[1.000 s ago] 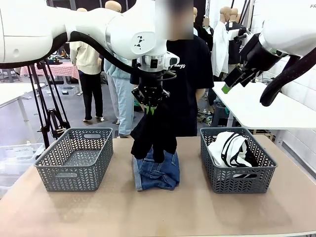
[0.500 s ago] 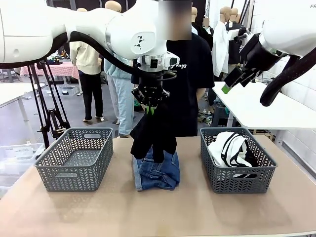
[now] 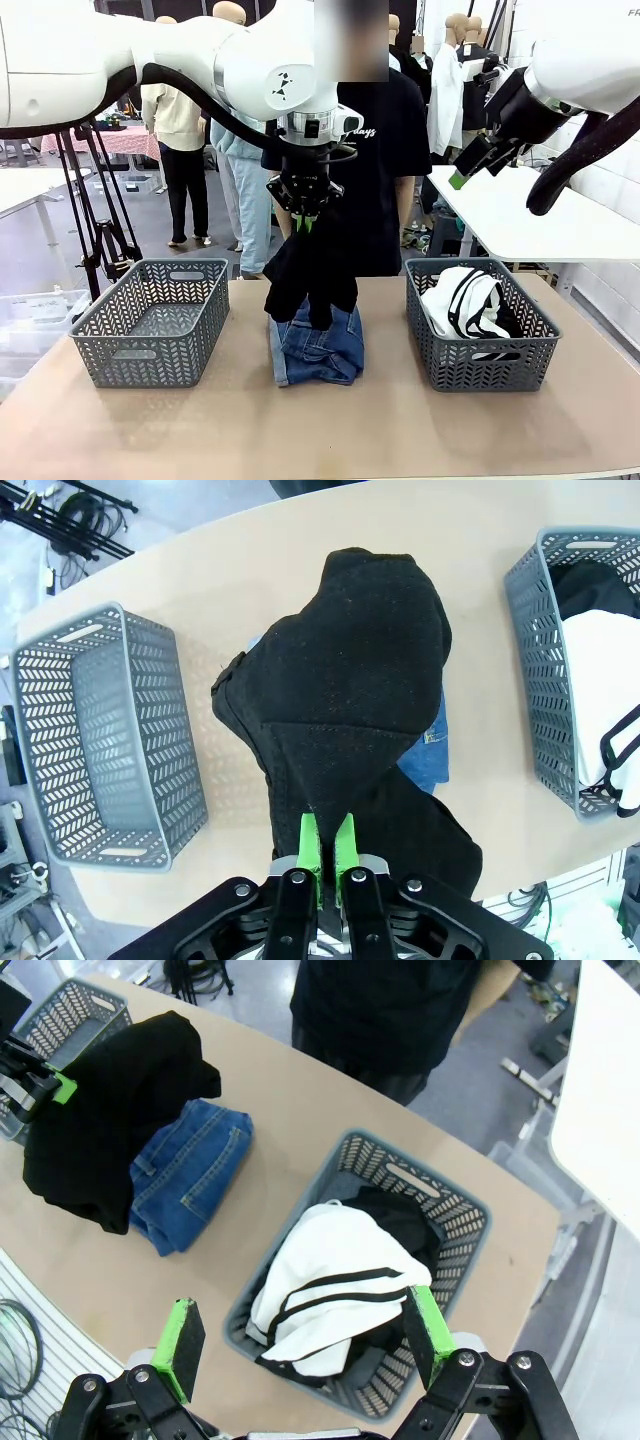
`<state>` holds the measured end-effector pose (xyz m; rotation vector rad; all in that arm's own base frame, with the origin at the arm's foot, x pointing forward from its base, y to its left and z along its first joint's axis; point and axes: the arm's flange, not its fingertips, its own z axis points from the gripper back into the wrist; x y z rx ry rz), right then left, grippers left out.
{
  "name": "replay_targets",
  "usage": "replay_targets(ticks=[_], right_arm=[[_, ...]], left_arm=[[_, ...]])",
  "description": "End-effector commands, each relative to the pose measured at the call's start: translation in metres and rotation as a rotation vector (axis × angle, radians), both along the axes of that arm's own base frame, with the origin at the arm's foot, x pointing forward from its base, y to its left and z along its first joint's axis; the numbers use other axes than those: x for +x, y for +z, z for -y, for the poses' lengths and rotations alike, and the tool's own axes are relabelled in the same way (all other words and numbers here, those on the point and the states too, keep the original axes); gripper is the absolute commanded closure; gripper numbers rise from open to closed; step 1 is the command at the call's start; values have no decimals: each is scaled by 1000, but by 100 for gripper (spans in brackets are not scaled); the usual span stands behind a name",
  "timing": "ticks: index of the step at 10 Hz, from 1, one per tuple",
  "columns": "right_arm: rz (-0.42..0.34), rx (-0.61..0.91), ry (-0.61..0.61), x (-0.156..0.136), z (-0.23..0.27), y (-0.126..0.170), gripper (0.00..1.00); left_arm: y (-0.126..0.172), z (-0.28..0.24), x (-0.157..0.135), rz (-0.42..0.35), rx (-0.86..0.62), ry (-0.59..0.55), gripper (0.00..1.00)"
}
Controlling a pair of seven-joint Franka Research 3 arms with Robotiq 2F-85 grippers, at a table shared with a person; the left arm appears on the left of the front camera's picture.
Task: Sort the tops and bottoms.
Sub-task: Sort the clothes according to human instructions.
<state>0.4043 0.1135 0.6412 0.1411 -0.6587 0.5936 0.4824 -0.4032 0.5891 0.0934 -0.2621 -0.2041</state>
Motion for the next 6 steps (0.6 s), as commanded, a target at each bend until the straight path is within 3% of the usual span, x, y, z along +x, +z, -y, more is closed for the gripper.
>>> replay_targets(ticks=[1, 6], right_arm=[[-5, -2, 1, 0, 0, -1, 0], [-5, -2, 1, 0, 0, -1, 0]], left_arm=[[5, -4, -1, 1, -22, -13, 100], [5, -4, -1, 1, -22, -13, 100]])
